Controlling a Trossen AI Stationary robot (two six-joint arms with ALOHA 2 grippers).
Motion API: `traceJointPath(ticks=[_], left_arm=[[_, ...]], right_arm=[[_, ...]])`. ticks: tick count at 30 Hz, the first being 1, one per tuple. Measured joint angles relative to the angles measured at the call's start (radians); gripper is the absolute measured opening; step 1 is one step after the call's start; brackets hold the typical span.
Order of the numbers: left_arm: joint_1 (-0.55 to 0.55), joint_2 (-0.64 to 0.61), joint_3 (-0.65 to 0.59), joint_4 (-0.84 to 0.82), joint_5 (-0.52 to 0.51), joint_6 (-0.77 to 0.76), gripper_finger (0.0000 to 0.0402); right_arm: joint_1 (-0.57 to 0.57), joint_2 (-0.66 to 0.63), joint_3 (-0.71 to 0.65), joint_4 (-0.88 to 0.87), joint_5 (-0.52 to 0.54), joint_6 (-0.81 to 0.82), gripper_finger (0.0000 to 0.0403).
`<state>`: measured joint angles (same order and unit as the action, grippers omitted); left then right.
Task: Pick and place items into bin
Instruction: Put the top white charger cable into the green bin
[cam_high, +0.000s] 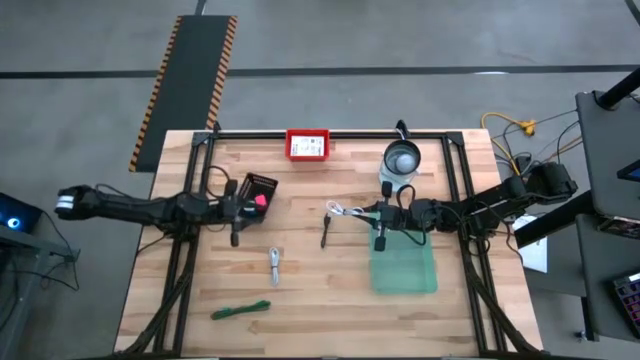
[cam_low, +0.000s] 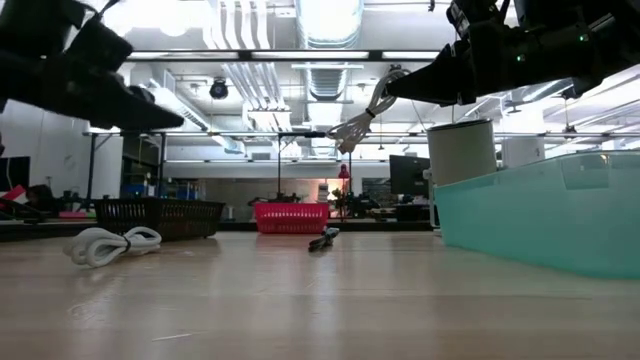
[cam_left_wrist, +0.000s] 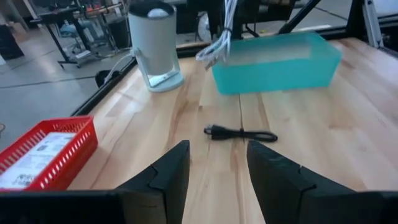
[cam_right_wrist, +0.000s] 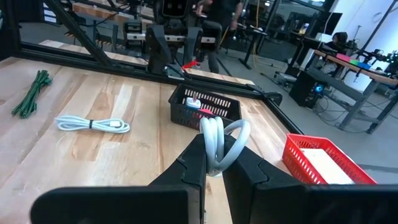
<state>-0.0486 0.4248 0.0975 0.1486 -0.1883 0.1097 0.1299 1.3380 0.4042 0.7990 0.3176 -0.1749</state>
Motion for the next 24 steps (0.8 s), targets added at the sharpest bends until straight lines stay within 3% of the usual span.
traceJointPath(ticks=[12, 24], left_arm=[[0.001, -0.121, -0.063, 0.001, 0.000, 0.000, 0.0144], [0.001, -0.128, -0.063, 0.000, 0.000, 0.000, 0.0144]], right_arm=[[0.001, -0.010, 0.017, -0.063, -0.001, 0.044, 0.0024], [0.010, -0.088, 0.338, -0.867, -0.004, 0.270, 0.0024]])
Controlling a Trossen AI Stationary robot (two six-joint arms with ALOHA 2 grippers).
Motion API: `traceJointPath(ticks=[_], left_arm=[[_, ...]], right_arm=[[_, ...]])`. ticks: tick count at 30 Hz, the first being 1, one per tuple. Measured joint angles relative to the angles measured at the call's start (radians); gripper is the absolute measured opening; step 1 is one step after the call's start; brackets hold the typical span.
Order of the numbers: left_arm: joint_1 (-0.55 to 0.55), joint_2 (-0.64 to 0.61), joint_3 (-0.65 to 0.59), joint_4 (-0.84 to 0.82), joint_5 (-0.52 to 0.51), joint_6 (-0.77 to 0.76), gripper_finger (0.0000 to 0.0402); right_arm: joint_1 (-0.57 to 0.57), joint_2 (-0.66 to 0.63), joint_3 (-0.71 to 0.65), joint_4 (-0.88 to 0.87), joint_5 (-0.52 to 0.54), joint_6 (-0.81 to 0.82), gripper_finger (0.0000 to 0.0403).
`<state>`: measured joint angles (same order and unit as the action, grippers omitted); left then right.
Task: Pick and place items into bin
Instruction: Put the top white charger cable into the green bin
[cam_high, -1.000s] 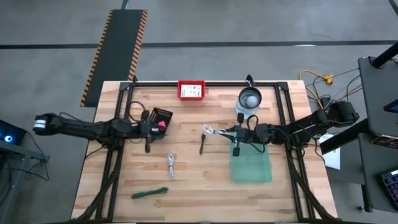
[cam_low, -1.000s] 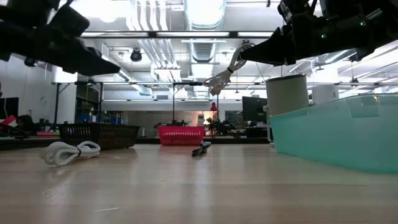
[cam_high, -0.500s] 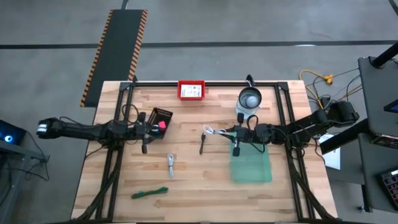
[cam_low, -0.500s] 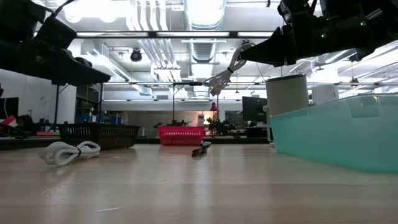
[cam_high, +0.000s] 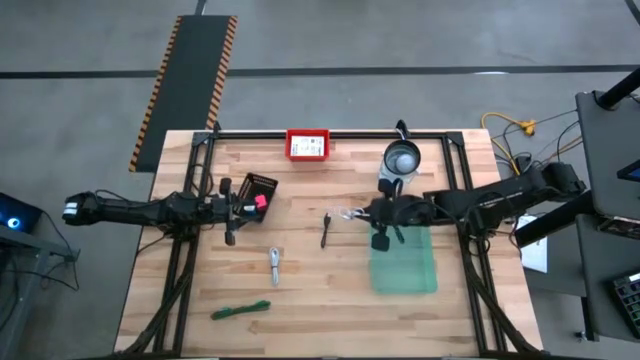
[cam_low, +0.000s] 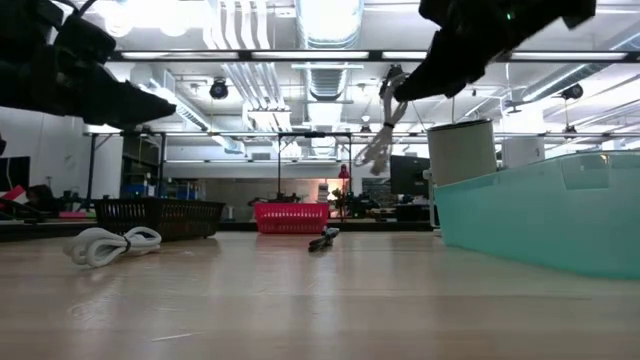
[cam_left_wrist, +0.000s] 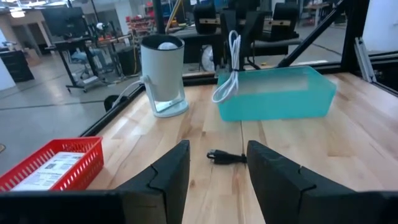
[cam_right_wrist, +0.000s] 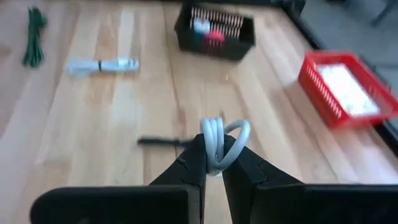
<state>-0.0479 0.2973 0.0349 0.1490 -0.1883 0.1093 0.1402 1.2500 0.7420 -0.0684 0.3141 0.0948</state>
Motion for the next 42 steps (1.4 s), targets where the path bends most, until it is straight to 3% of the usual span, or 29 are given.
traceJointPath(ticks=[12, 17, 23, 30, 42], left_arm=[[0.000, 0.000, 0.000, 0.005, 0.000, -0.001, 0.0144], [0.000, 0.003, 0.000, 0.025, -0.001, -0.001, 0.0144], [0.000, 0.001, 0.000, 0.036, -0.004, 0.000, 0.0144], [0.000, 0.002, 0.000, 0.036, -0.005, -0.001, 0.0144], [0.000, 0.026, 0.000, 0.036, -0.006, 0.000, 0.0144]], right_arm=[[0.008, 0.008, 0.291, -0.583, -0.010, 0.195, 0.0024], [0.008, 0.008, 0.378, -0.738, -0.076, 0.224, 0.0024], [0.010, 0.010, 0.416, -0.881, -0.099, 0.224, 0.0024], [0.011, 0.013, 0.411, -1.019, -0.216, 0.283, 0.0024], [0.011, 0.014, 0.356, -1.063, -0.244, 0.306, 0.0024]])
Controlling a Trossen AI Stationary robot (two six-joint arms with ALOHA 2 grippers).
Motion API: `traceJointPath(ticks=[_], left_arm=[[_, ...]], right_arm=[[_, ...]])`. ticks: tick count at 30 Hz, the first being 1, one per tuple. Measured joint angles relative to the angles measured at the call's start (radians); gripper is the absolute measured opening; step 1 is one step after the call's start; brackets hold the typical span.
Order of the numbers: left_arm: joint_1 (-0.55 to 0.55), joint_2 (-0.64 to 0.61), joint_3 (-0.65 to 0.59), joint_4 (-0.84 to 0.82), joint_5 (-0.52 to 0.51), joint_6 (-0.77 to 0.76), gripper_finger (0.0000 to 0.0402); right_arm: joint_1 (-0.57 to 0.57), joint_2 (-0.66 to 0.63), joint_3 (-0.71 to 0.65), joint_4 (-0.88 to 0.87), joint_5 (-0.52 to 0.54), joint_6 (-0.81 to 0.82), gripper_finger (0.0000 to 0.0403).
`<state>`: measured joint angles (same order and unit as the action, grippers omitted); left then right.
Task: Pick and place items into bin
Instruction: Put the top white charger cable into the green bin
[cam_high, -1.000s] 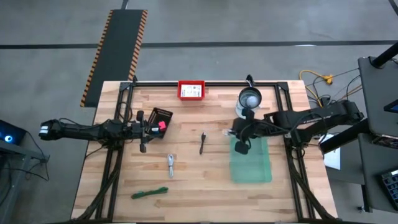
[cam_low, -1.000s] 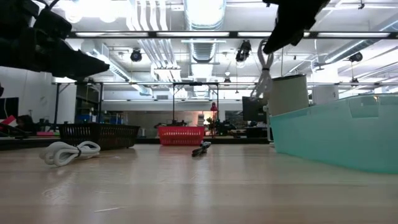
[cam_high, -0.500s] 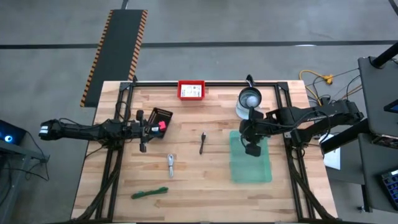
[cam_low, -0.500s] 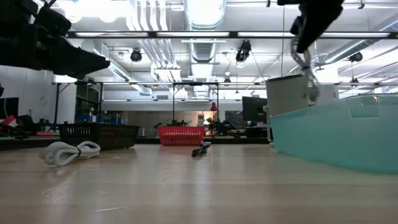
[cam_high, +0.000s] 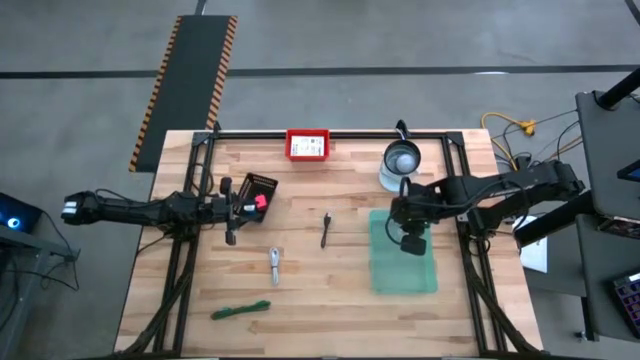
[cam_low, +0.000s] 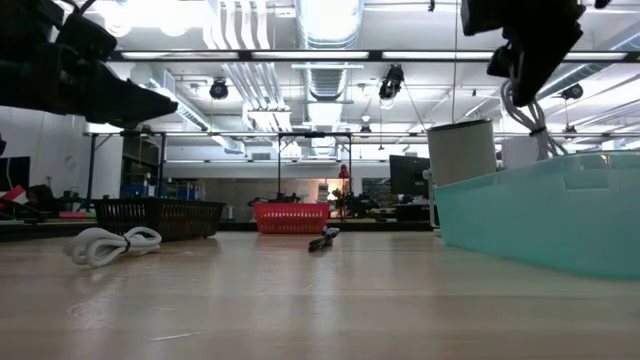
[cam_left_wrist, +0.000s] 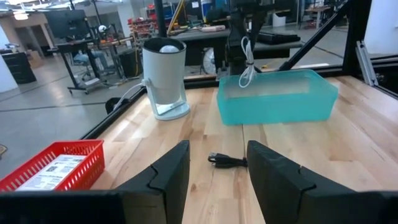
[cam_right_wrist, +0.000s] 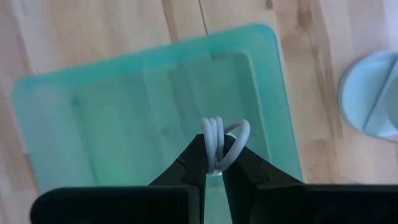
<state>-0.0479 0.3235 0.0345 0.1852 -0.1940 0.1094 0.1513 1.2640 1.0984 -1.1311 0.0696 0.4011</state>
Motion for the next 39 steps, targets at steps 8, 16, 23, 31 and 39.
traceJointPath(ticks=[8, 16, 23, 31, 39], left_arm=[[0.000, 0.003, 0.000, 0.000, 0.000, 0.001, 0.0144], [0.000, 0.010, 0.000, 0.001, -0.001, 0.001, 0.0144], [0.000, 0.008, 0.000, 0.001, -0.001, 0.001, 0.0144], [0.000, 0.010, -0.001, 0.000, -0.001, 0.001, 0.0144], [0.000, 0.010, -0.001, 0.000, -0.001, 0.001, 0.0144]], right_arm=[[0.000, 0.000, -0.085, -0.011, -0.015, 0.000, 0.0024], [-0.001, 0.000, -0.150, 0.020, -0.016, 0.000, 0.0024], [-0.001, 0.000, -0.157, 0.025, -0.016, 0.001, 0.0030], [-0.001, 0.000, -0.157, 0.044, -0.016, 0.075, 0.0077], [-0.001, 0.000, -0.158, 0.047, -0.016, 0.075, 0.0118]])
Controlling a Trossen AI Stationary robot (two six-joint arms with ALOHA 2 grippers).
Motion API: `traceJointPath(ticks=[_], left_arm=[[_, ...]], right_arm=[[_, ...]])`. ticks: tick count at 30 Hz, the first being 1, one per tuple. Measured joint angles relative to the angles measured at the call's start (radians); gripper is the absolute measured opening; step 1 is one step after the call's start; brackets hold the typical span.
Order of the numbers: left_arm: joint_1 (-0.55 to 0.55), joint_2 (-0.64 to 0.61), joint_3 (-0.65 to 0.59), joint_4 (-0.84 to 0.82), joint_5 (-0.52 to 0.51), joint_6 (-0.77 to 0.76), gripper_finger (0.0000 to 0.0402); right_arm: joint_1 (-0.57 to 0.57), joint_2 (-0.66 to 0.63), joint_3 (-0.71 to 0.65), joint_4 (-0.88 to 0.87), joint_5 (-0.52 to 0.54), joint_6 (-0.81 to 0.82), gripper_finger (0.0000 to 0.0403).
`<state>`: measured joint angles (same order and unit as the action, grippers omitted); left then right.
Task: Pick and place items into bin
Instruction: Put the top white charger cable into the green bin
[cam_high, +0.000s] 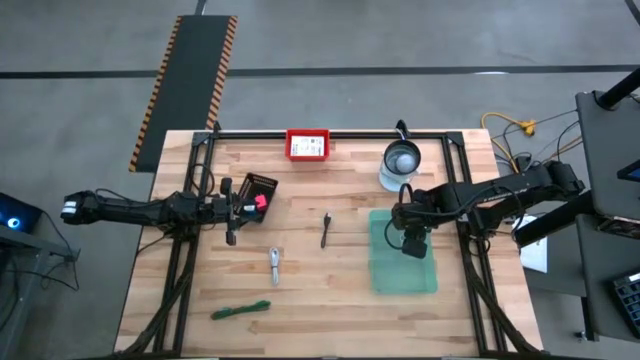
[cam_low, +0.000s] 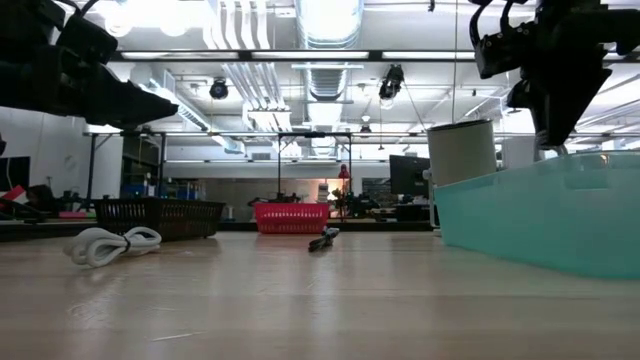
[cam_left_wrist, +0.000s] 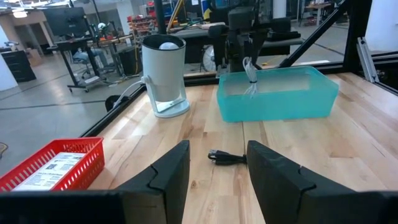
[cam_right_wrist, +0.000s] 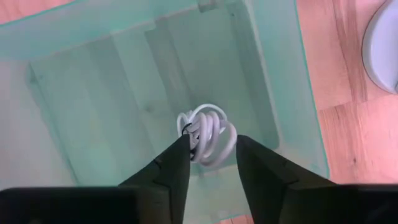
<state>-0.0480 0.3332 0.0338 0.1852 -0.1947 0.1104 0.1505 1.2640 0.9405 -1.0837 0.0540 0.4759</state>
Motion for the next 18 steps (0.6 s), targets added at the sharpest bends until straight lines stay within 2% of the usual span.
traceJointPath(ticks=[18], left_arm=[[0.000, 0.000, 0.000, -0.001, 0.000, 0.000, 0.0144]], right_arm=[[0.000, 0.000, 0.000, 0.024, 0.000, 0.000, 0.0162]])
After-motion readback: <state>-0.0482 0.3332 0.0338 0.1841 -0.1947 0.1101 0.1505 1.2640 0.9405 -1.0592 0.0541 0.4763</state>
